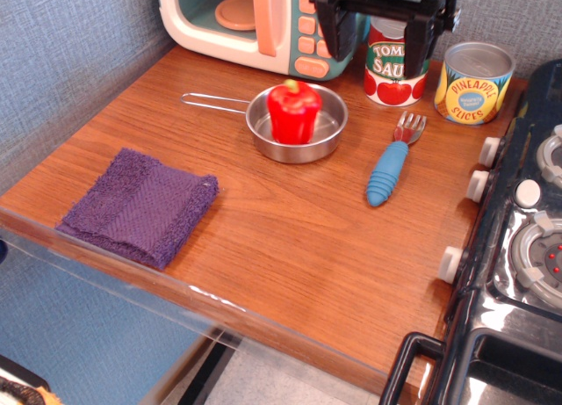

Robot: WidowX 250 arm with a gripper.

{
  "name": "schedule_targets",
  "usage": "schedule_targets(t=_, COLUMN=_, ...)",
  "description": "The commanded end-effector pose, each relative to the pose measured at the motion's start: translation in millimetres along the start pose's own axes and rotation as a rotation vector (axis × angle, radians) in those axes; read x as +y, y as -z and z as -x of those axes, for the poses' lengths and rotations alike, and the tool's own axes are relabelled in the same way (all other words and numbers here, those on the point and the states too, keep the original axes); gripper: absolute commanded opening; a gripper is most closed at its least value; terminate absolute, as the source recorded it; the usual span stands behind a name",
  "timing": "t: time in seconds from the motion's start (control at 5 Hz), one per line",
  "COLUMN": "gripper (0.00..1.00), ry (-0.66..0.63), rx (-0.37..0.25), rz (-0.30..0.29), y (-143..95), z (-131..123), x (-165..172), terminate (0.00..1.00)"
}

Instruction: Put the red capsicum in the pot

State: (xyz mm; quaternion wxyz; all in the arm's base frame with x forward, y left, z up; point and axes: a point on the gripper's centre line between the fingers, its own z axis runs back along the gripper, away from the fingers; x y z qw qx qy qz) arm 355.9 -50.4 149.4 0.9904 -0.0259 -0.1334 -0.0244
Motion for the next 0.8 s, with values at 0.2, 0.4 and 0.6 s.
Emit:
schedule_targets(t=0.2, gripper=1.00, ry=-0.004, rx=0.106, rz=-0.037, y=30.7, z=29.4, x=12.8, terminate=0.00)
schedule_targets(t=0.4, gripper=1.00, ry=0.104, rx=0.113, rz=-0.002, y=31.4, z=27.0, x=14.1, terminate=0.00)
schedule_targets(t=0.6, gripper=1.00, ry=0.104, rx=0.113, rz=-0.002, y=31.4, z=27.0, x=14.1, terminate=1.00)
